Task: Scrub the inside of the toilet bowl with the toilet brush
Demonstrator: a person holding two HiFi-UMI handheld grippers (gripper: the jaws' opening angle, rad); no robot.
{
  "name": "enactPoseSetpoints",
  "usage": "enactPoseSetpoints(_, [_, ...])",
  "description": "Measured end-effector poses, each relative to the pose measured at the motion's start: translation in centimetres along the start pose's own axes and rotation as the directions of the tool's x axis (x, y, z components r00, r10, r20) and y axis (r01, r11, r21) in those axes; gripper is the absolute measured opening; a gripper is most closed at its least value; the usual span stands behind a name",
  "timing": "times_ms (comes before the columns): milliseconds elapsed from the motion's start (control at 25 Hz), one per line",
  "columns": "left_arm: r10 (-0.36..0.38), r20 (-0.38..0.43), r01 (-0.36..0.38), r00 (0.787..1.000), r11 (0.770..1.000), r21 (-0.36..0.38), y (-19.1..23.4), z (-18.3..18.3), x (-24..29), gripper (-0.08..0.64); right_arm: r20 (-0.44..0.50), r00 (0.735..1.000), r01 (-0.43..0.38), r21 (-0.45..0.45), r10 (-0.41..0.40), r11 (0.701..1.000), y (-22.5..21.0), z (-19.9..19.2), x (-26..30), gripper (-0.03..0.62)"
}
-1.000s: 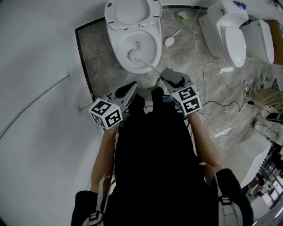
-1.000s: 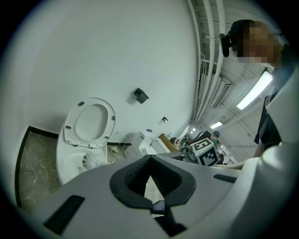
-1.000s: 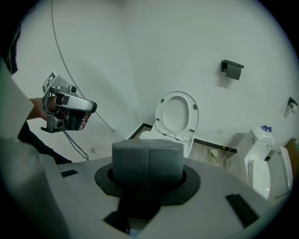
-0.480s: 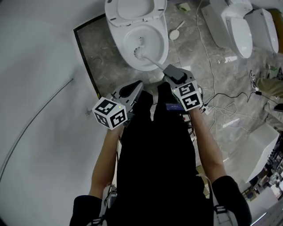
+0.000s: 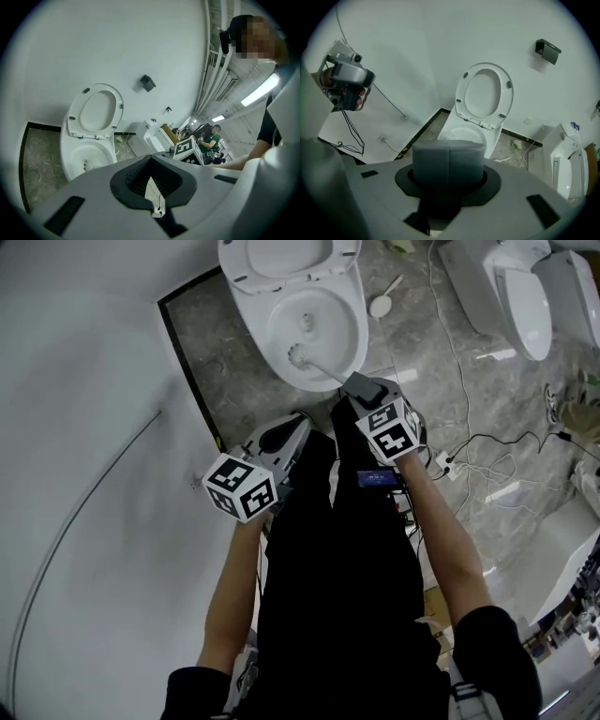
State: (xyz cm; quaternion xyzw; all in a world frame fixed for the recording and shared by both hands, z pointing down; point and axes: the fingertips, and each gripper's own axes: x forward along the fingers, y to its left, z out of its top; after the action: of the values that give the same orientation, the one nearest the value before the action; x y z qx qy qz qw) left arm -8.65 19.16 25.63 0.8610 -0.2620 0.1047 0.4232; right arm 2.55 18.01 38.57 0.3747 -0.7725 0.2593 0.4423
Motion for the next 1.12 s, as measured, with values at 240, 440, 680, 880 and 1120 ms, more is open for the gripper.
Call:
enactPoseSetpoints(240, [0.045, 0.001, -0.045, 0.999, 0.998, -0.049, 1.7, -0.1, 1.9, 0.009, -0.031, 0.998, -0.046, -0.037, 0.045, 0.998, -1.5, 0.1, 3.6, 0.155])
enactPoseSetpoints(440, [0.094, 0.016, -0.093, 0.995, 0.992, -0.086, 3.4, 0.7, 4.5, 0.009, -0.054, 0.995, -0.084, -0.055, 0.081, 0.995, -3.8, 0.0, 6.6, 0.155])
enactPoseSetpoints(680, [0.159, 0.049, -0.149, 0.986, 0.975, -0.164, 5.5, 1.2, 7.8, 0.009, -0.094, 0.985, -0.155, -0.118, 0.144, 0.981, -4.8, 0.1, 10.6, 0.155])
enactPoseSetpoints(880, [0.198, 0.063, -0.181, 0.978, 0.961, -0.209, 6.2, 1.0, 10.4, 0.009, -0.139, 0.970, -0.222, -0.191, 0.197, 0.956, -4.9, -0.4, 13.2, 0.155])
enactPoseSetpoints(1120, [0.222, 0.064, -0.202, 0.973, 0.952, -0.229, 7.6, 0.9, 12.6, 0.009, -0.185, 0.951, -0.278, -0.164, 0.247, 0.947, -4.8, -1.2, 15.7, 0.156])
